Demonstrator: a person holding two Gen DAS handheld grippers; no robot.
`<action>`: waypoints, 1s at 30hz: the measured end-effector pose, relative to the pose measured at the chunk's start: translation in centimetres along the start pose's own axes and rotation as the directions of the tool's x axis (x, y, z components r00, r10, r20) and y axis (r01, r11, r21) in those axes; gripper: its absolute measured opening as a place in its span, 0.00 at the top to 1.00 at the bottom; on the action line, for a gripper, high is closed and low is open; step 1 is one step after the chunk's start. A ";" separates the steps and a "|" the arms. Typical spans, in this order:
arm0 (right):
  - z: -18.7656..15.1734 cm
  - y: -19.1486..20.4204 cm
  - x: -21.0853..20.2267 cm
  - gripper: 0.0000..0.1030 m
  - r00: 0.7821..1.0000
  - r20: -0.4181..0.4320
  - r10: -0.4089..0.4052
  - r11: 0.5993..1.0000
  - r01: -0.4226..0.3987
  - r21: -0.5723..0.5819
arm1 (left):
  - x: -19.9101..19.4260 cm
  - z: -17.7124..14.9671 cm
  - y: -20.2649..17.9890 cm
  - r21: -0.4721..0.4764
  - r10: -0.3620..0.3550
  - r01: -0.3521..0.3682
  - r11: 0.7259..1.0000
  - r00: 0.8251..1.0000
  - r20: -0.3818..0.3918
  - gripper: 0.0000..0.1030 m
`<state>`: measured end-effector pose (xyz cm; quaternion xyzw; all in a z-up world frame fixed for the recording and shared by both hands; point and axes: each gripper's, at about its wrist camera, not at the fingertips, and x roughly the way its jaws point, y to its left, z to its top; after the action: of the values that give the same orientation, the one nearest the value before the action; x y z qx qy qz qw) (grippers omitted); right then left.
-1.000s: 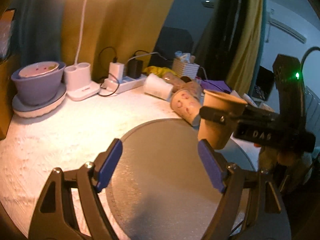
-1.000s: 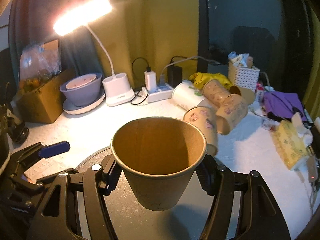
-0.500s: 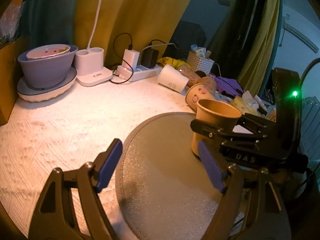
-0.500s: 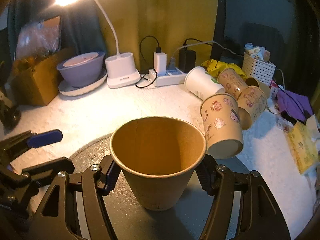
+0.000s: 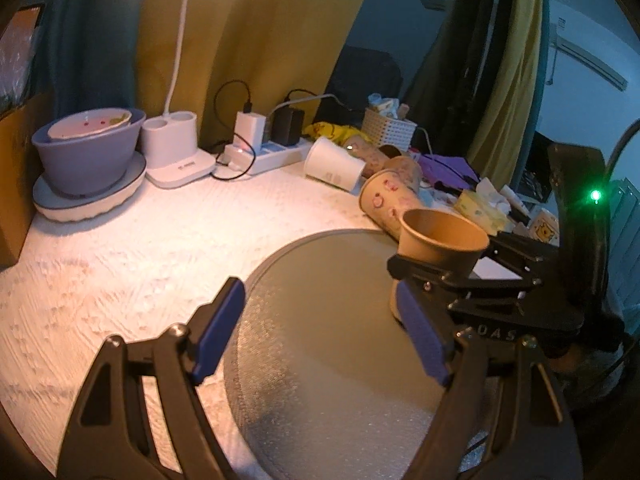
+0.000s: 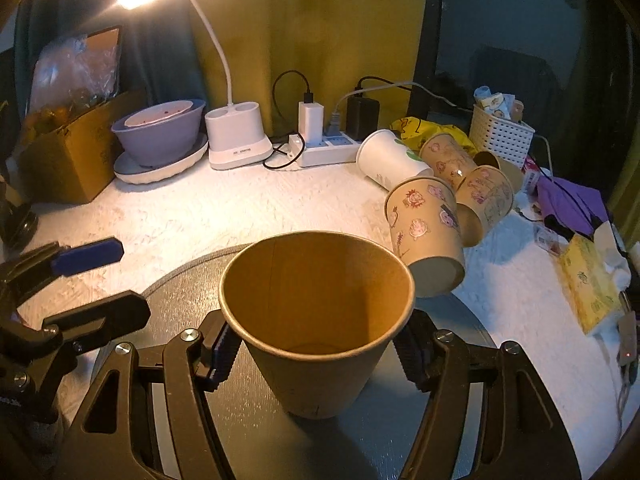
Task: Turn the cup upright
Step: 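Open the left gripper and carry the upright cup with the right gripper, then lower the upright cup onto the grey mat and open the right gripper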
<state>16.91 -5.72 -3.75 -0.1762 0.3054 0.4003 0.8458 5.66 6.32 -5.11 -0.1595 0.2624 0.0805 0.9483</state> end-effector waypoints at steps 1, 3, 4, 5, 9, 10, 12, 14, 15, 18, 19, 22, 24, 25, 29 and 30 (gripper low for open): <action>-0.1 0.0 -0.1 0.33 1.000 -0.007 0.000 1.000 0.000 -0.002 | -0.1 0.0 -0.1 0.005 0.001 -0.001 1.000 1.000 0.003 0.23; -0.4 0.1 -0.1 0.33 1.000 -0.015 0.003 1.000 -0.003 -0.007 | -0.1 0.0 -0.2 0.007 0.002 -0.002 1.000 1.000 0.006 0.23; -0.5 0.1 -0.2 0.33 1.000 -0.018 0.003 1.000 -0.003 -0.007 | -0.2 0.0 -0.2 0.008 0.003 -0.003 1.000 1.000 0.008 0.23; -0.6 0.0 -0.2 0.33 1.000 -0.022 0.007 1.000 -0.007 -0.002 | -0.2 0.0 -0.2 0.009 0.003 -0.003 1.000 1.000 0.010 0.23; -0.9 -0.2 -0.4 0.33 1.000 -0.025 0.004 1.000 -0.004 0.010 | -0.4 0.0 -0.4 0.018 0.003 -0.003 1.000 1.000 0.017 0.23; -0.9 -0.3 -0.5 0.33 1.000 -0.028 0.006 1.000 -0.005 0.013 | -0.4 0.0 -0.4 0.021 0.002 -0.002 1.000 1.000 0.018 0.23; -1.2 -0.4 -0.7 0.32 0.999 -0.034 0.005 1.000 -0.004 0.018 | -0.5 0.0 -0.5 0.025 0.001 -0.001 1.000 1.000 0.021 0.23; -1.4 -0.4 -0.7 0.32 0.999 -0.040 0.000 1.000 0.000 0.019 | -0.5 0.0 -0.6 0.027 -0.002 0.001 1.000 1.000 0.021 0.23; -1.5 -0.4 -0.8 0.32 0.999 -0.044 -0.001 1.000 0.002 0.020 | -0.5 0.0 -0.6 0.029 -0.002 0.002 1.000 1.000 0.023 0.23; -1.8 -0.5 -0.7 0.28 0.998 -0.060 0.007 1.000 -0.006 0.024 | -0.6 -0.1 -0.9 0.037 -0.010 0.009 0.999 0.999 0.030 0.23; -1.9 -0.6 -0.8 0.28 0.998 -0.063 0.008 1.000 -0.007 0.027 | -0.7 -0.1 -1.0 0.039 -0.017 0.016 0.999 0.999 0.033 0.23; -2.0 -0.6 -1.2 0.27 0.998 -0.060 0.011 0.999 -0.009 0.033 | -1.1 -0.1 -1.5 0.064 -0.034 0.031 0.997 0.998 0.055 0.23; -2.1 -0.8 -1.6 0.27 0.998 -0.056 0.016 0.999 -0.013 0.045 | -1.4 -0.2 -1.9 0.084 -0.049 0.043 0.996 0.997 0.068 0.23; -2.2 -0.8 -1.9 0.26 0.998 -0.054 0.016 0.999 -0.013 0.050 | -1.6 -0.2 -2.1 0.094 -0.056 0.049 0.994 0.996 0.074 0.23; -2.7 -0.9 -3.0 0.24 0.999 -0.046 0.017 0.998 -0.014 0.066 | -2.0 -0.2 -2.7 0.118 -0.062 0.051 0.992 0.994 0.090 0.23; -2.8 -0.8 -3.3 0.24 0.999 -0.046 0.015 0.998 -0.012 0.068 | -2.1 -0.2 -2.8 0.121 -0.061 0.050 0.991 0.994 0.094 0.23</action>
<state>14.90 -9.63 -3.70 -0.1545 0.3395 0.3911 0.8413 4.45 3.45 -3.49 -0.1061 0.2156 0.0460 0.9696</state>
